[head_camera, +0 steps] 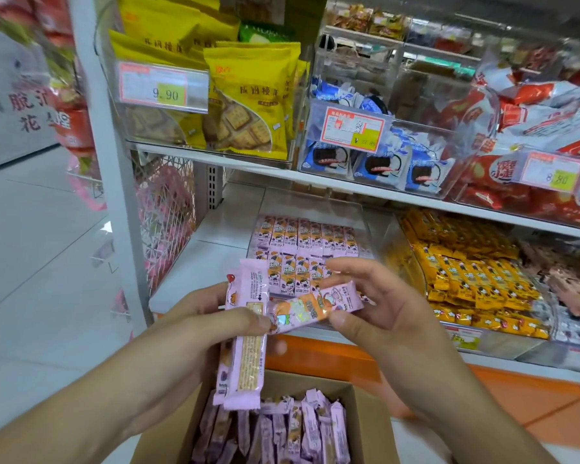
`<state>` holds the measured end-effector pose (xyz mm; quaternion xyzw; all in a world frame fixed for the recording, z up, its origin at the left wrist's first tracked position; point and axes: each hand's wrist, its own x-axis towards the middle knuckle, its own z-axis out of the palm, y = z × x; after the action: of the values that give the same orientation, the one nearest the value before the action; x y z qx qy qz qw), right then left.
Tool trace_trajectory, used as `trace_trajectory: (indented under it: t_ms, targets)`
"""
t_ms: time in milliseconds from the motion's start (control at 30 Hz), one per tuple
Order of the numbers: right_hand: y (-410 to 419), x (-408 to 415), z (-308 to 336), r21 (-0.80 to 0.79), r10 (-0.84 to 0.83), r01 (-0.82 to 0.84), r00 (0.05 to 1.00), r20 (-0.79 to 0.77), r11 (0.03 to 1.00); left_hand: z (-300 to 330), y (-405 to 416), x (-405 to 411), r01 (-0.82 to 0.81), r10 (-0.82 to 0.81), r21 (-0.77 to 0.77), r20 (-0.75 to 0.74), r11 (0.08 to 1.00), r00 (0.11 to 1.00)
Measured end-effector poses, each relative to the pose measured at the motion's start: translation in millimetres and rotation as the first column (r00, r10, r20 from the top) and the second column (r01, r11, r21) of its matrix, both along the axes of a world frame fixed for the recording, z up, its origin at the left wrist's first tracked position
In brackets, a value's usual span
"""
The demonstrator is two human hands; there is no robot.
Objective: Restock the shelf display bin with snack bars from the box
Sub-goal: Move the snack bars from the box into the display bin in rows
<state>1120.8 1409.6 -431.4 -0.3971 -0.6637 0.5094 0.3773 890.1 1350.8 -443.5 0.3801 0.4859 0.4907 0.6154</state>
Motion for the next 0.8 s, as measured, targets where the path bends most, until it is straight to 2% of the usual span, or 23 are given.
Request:
trace_trajectory:
  t_ms: [133,300,367,467,633,733,800]
  targets:
    - [1,-3,-3,-0.011,-0.08,0.08,0.997,0.013,0.997,0,-1,-1,-0.016,0.016,0.039,0.002,0.999,1.0]
    - [1,-8,-10,0.083,0.017,-0.042,0.961,0.275,0.996,-6,14,-9,-0.12,0.118,0.03,0.059,0.992,0.991]
    - [2,-14,-16,0.214,-0.038,-0.05,0.92,0.39,0.976,-7,21,-13,-0.152,0.151,0.002,0.079,0.988,0.985]
    - [14,-26,-22,0.347,-0.199,0.049,0.889,0.413,0.936,-7,29,-24,-0.214,0.216,-0.042,0.047,0.976,0.975]
    - [80,-64,-36,0.394,-0.392,0.224,0.818,0.422,0.891,-12,44,-48,-0.292,0.286,-0.038,-0.116,0.956,0.951]
    - [138,-95,-51,0.336,-0.415,0.286,0.805,0.424,0.897,-21,52,-61,-0.308,0.298,-0.054,-0.149,0.95,0.943]
    - [174,-118,-60,0.328,-0.453,0.326,0.752,0.479,0.887,-28,56,-68,-0.313,0.299,-0.072,-0.16,0.947,0.941]
